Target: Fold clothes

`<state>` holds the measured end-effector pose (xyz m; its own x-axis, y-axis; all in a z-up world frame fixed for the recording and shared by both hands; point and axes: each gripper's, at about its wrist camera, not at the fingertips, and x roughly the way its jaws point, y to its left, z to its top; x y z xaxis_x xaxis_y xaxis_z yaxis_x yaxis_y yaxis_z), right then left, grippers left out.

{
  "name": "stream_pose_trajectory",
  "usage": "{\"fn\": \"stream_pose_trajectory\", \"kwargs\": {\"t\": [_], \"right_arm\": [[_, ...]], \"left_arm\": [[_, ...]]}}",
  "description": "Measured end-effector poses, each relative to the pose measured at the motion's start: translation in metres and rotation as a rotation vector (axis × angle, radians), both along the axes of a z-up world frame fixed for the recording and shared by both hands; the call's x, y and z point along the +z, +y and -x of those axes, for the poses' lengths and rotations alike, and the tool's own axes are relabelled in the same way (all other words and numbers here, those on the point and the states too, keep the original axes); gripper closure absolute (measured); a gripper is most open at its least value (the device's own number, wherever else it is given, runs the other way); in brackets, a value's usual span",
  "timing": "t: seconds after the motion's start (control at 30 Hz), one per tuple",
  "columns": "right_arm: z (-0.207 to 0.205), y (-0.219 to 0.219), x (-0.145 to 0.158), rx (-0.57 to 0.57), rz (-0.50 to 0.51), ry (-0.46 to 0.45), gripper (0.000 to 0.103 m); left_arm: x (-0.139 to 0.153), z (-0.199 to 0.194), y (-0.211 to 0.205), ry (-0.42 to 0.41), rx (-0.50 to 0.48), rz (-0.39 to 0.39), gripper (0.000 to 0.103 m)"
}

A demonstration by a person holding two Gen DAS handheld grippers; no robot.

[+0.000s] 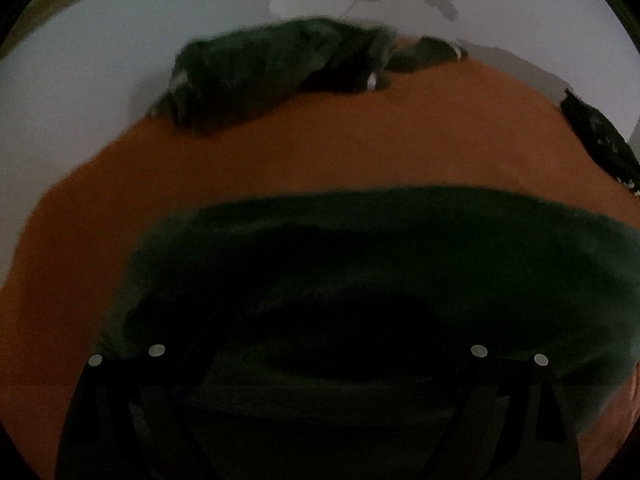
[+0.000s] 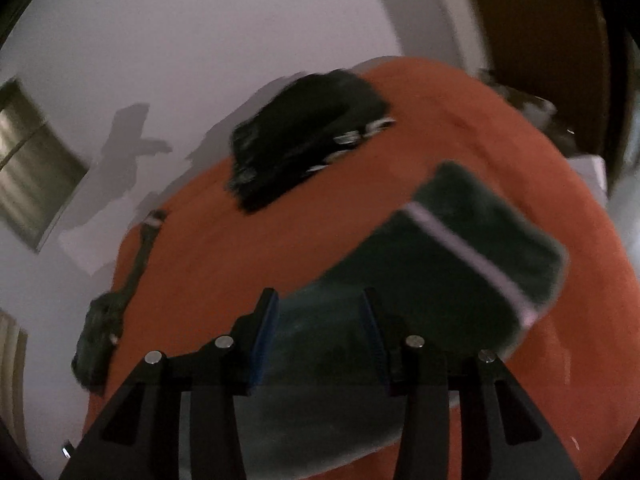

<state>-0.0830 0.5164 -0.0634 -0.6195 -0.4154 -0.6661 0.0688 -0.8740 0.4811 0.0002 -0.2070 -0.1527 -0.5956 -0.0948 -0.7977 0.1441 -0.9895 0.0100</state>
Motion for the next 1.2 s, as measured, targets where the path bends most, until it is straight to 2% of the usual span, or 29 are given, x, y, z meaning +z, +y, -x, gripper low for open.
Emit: {"fn": "stream_pose_trajectory", "kwargs": {"t": [0.03,0.1,0.17,0.23,0.33,0.4,0.47,0.53,0.57,0.6,0.7,0.8,0.9,1.0,1.07,1.13,1.17,1.2], "right_arm": [[0.001,-0.007,-0.001,0.010,-0.003,-0.001,0.062],[0.003,-0.016,-0.010,0.016,0.002,-0.029,0.062],[0.004,-0.020,-0.024,0.004,0.009,-0.068,0.062],[0.005,-0.021,-0.040,-0.012,-0.004,-0.104,0.062],[0.007,-0.020,-0.066,-0.027,-0.079,-0.155,0.062],[0.010,-0.021,-0.087,-0.027,-0.147,-0.194,0.057],[0.012,-0.022,-0.108,-0.023,-0.205,-0.228,0.056],[0.011,-0.025,-0.120,0.008,-0.219,-0.230,0.052],[0.009,-0.028,-0.120,0.029,-0.231,-0.209,0.044],[0.008,-0.032,-0.119,0.053,-0.242,-0.190,0.031],[0.004,-0.050,-0.118,0.129,-0.306,-0.167,0.016],[0.000,-0.058,-0.118,0.157,-0.360,-0.157,0.012],[-0.008,-0.060,-0.108,0.123,-0.363,-0.144,0.012],[-0.022,-0.080,-0.097,0.161,-0.377,-0.095,0.012],[-0.034,-0.109,-0.094,0.242,-0.490,-0.053,0.013],[-0.039,-0.132,-0.103,0.300,-0.547,-0.079,0.013],[-0.040,-0.141,-0.110,0.312,-0.557,-0.104,0.010],[-0.041,-0.142,-0.118,0.302,-0.547,-0.122,0.000]], "left_arm": [[0.008,-0.002,0.006,0.015,0.020,-0.039,0.012],[0.022,-0.011,0.021,0.067,0.037,-0.194,0.012],[0.023,-0.014,0.040,0.091,0.027,-0.311,0.012],[0.016,-0.013,0.067,0.076,-0.019,-0.361,0.012],[0.005,-0.011,0.101,0.036,-0.069,-0.350,0.012],[-0.002,-0.012,0.122,0.014,-0.102,-0.334,0.012],[-0.010,-0.013,0.135,0.006,-0.131,-0.299,0.012],[-0.028,-0.007,0.139,-0.032,-0.162,-0.246,0.012],[-0.036,-0.004,0.137,-0.057,-0.184,-0.220,0.012],[-0.043,-0.002,0.138,-0.056,-0.216,-0.189,0.012],[-0.042,0.000,0.139,-0.042,-0.231,-0.172,0.012],[-0.036,0.000,0.139,-0.034,-0.223,-0.173,0.012],[-0.014,-0.003,0.145,-0.001,-0.218,-0.223,0.012],[-0.005,0.001,0.165,-0.019,-0.245,-0.156,0.012],[-0.010,0.002,0.176,-0.049,-0.275,-0.128,0.012],[-0.020,-0.001,0.185,-0.066,-0.302,-0.155,0.012],[-0.024,-0.002,0.189,-0.079,-0.308,-0.160,0.012],[-0.030,-0.002,0.193,-0.092,-0.308,-0.144,0.012]]}}
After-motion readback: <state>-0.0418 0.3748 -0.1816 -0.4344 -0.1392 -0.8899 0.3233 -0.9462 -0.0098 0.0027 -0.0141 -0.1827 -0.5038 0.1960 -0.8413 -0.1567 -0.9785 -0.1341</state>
